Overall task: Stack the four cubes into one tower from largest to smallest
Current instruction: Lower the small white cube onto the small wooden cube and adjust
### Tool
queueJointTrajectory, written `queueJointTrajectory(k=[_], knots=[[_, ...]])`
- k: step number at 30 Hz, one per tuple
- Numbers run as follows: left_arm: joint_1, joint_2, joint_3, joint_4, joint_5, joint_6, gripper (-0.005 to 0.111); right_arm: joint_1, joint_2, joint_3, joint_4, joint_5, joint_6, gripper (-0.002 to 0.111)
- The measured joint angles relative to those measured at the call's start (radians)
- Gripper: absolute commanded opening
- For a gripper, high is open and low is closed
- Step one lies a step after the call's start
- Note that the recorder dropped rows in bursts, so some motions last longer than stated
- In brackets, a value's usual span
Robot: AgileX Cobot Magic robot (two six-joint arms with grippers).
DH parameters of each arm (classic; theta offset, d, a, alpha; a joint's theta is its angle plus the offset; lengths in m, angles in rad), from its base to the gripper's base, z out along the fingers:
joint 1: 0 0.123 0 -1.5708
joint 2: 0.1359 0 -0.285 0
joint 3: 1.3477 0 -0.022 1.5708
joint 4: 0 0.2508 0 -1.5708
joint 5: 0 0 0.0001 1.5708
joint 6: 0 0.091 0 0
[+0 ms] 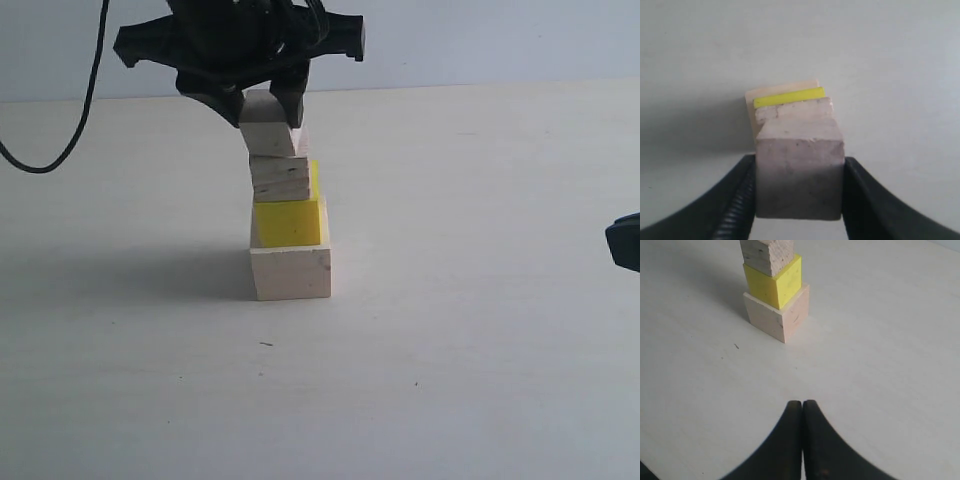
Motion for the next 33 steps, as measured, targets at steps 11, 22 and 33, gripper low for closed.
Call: queueJointTrajectory(k=[11, 22, 33], knots=[[0.0, 0.0, -0.017, 0.014, 0.002, 0.0, 0.0, 0.0, 0.0, 0.0, 0.0, 0.0, 0.0, 0.0], [0.0, 0.0, -0.023, -0.009, 0.002, 0.0, 0.0, 0.0, 0.0, 0.0, 0.0, 0.0, 0.0, 0.0], [0.0, 0.0, -0.023, 0.011, 0.002, 0.0, 0.011, 0.0, 0.0, 0.0, 0.0, 0.0, 0.0, 0.0]])
